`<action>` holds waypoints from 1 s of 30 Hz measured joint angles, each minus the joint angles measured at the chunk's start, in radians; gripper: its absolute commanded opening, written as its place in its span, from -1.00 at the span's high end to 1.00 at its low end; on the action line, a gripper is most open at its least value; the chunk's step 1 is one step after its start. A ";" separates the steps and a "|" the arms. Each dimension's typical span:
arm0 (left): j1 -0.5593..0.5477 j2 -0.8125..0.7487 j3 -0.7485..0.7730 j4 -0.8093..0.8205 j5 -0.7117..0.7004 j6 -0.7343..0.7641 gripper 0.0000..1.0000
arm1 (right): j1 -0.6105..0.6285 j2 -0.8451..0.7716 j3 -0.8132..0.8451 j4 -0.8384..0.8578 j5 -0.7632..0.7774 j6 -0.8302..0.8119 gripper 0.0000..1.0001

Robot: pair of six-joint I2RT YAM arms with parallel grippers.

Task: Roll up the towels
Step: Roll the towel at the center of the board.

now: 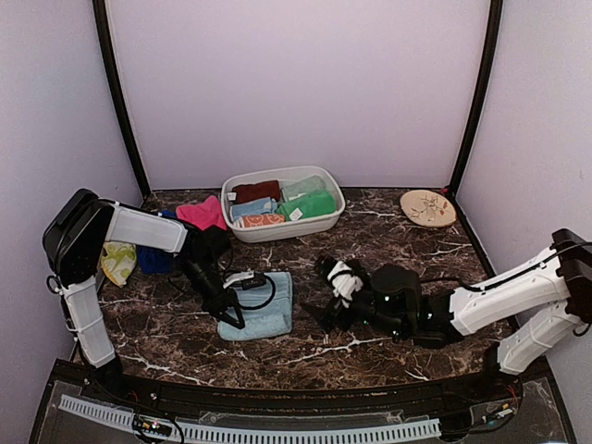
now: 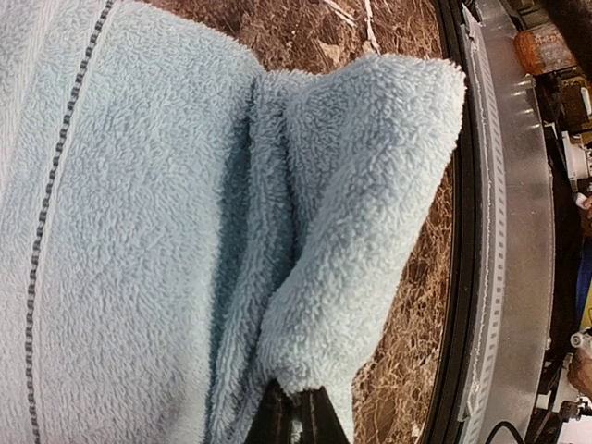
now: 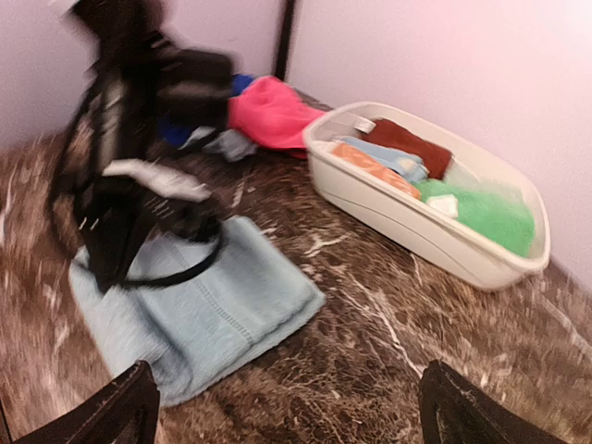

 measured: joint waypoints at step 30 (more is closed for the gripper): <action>0.000 0.016 0.020 -0.021 -0.010 -0.027 0.75 | 0.215 0.648 0.381 0.029 -0.015 -0.947 0.03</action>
